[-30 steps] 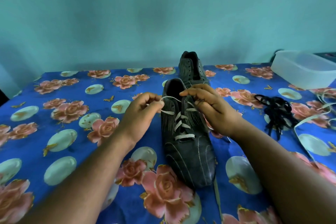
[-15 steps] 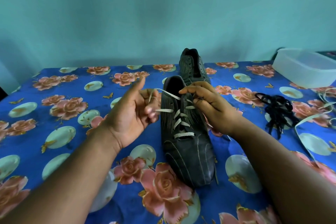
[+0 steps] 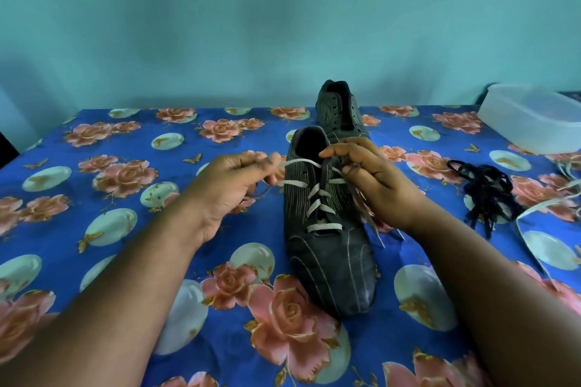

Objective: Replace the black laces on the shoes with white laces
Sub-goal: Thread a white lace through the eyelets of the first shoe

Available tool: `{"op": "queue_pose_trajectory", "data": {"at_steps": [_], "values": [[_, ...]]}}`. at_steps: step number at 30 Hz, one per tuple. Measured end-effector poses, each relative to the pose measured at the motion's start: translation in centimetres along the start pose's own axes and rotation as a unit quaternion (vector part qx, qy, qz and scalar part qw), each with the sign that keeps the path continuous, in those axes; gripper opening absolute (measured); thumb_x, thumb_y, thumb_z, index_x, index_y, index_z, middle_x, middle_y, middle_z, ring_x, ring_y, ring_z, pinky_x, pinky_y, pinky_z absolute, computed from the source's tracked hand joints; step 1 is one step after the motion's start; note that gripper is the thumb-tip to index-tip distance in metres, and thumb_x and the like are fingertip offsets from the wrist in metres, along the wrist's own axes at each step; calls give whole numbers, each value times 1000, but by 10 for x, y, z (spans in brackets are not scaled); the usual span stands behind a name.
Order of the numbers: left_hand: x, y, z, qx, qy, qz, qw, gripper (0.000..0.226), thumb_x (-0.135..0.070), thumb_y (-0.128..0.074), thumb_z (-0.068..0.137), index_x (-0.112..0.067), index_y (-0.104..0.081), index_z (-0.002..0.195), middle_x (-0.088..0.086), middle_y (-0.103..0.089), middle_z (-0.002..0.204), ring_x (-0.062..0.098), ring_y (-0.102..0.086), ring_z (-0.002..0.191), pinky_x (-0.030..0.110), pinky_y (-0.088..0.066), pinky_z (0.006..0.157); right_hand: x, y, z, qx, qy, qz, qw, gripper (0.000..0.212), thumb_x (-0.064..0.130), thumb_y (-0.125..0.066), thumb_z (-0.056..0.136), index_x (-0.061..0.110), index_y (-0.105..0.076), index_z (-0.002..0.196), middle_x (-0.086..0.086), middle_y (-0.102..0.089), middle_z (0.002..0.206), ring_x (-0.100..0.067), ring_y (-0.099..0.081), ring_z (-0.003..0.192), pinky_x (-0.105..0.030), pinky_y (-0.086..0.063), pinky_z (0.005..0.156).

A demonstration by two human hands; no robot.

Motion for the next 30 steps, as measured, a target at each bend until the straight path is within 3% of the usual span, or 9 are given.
{"op": "queue_pose_trajectory", "data": {"at_steps": [3,5,7,10,14,17,23,27,30], "values": [[-8,3,-1,-63,-86,-71,992,36,-41,-64,95,-22,-68,65,-7,-54,61,12,-41,57,31,-36,66,-1,0,0,0,-7,6,1000,37,15,-44,102,29,-63,131,9,-51,124,-18,-58,112,-34,-46,97],[-9,14,7,-148,-113,-241,952,41,-29,-61,100,-25,-62,59,-6,-52,64,7,-43,58,27,-35,62,1,-1,-1,6,-14,12,1000,37,14,-44,104,30,-62,131,7,-50,126,-22,-60,109,-46,-50,97],[-5,26,15,-221,-62,-340,912,37,-28,-60,97,-26,-56,60,-9,-51,63,7,-43,56,27,-33,61,2,-1,-1,8,-11,9,1000,37,16,-43,102,29,-62,132,5,-51,127,-13,-56,117,-36,-45,105],[14,31,25,-232,58,-100,966,19,-41,-65,93,-26,-65,82,-7,-62,87,11,-55,73,29,-38,64,4,-1,0,9,-8,6,1000,36,18,-44,101,27,-63,131,4,-51,127,-9,-49,126,-17,-36,105],[19,10,22,-111,-131,118,978,37,-46,-60,97,-33,-60,132,-12,-63,127,6,-61,114,28,-51,94,6,-3,0,11,-1,5,1000,36,16,-45,101,23,-63,131,3,-51,124,-7,-50,123,-13,-35,103],[15,-14,12,-25,-216,148,965,36,-52,-56,92,-32,-68,119,-14,-69,112,-1,-63,104,14,-49,89,6,-2,0,11,3,1,1000,37,15,-45,101,24,-62,132,4,-51,125,-8,-50,125,-14,-35,104],[11,-15,10,-40,-259,128,956,8,-25,-67,97,-20,-73,94,-9,-72,86,9,-64,80,22,-51,73,7,-2,0,13,-2,6,1000,37,16,-45,100,25,-62,131,4,-51,124,-9,-50,125,-14,-35,103],[0,11,14,-220,-209,-102,947,18,-17,-57,102,-22,-63,86,-9,-66,79,6,-58,70,18,-47,66,5,-1,0,7,-14,11,1000,36,17,-44,100,26,-63,130,8,-49,120,-5,-53,112,-14,-40,95],[0,39,21,-321,-121,-98,934,25,-22,-50,99,-23,-57,75,-8,-64,76,10,-51,62,30,-40,62,4,-1,-1,2,-16,6,1000,32,24,-49,101,28,-62,130,7,-50,122,-4,-55,107,-16,-44,92]]}}
Point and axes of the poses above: each hand's wrist, its own z-axis towards the middle knuckle, its own y-axis out of the back of the hand, x = y × z, the point moved 1 cm from there along z, towards the middle knuckle
